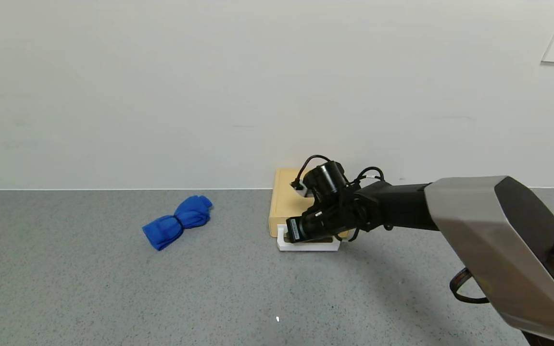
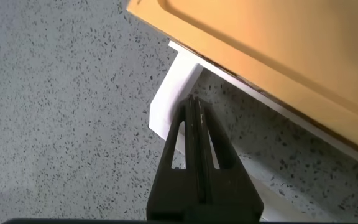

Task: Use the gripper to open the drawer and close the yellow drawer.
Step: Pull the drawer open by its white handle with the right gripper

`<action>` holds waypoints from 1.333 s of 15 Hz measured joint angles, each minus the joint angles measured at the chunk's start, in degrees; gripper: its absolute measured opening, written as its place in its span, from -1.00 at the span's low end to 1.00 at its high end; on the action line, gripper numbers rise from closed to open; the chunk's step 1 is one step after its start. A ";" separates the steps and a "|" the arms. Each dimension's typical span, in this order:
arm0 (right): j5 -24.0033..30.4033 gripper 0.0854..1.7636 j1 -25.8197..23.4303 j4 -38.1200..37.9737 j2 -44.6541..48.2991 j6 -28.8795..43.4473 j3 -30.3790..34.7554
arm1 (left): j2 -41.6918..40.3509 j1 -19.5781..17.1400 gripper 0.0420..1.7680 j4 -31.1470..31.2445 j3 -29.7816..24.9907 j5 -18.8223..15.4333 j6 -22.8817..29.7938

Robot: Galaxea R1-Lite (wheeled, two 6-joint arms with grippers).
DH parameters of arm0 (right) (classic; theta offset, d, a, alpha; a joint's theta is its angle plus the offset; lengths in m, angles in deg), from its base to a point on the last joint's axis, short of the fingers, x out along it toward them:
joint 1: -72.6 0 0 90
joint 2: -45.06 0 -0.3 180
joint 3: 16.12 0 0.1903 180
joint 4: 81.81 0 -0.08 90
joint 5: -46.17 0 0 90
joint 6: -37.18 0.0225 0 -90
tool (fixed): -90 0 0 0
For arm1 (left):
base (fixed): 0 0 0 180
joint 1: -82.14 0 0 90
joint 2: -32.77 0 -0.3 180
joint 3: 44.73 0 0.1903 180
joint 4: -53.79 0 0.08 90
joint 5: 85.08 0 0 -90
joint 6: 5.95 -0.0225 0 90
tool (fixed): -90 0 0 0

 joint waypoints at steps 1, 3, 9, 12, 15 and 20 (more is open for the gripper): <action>0.00 -0.96 -0.06 -0.05 -0.20 0.11 0.00 | 0.00 -0.02 0.94 0.00 0.00 0.02 0.00; 0.05 -0.96 -0.26 -0.38 -0.49 0.35 0.00 | 0.00 -0.02 0.94 0.00 0.00 0.00 0.01; 0.51 -0.96 0.35 -3.91 -0.24 3.06 -0.09 | 0.00 -0.02 0.94 0.00 0.00 0.00 0.00; 0.55 -0.96 0.99 -8.73 0.77 3.33 -0.06 | 0.00 -0.02 0.94 0.00 0.00 0.02 0.00; 0.61 -0.96 2.04 -12.76 1.82 7.02 0.00 | 0.00 -0.02 0.94 0.00 0.00 0.00 0.00; 0.33 -0.96 3.33 -19.18 3.86 11.41 0.09 | 0.00 0.00 0.94 0.00 0.00 0.02 0.01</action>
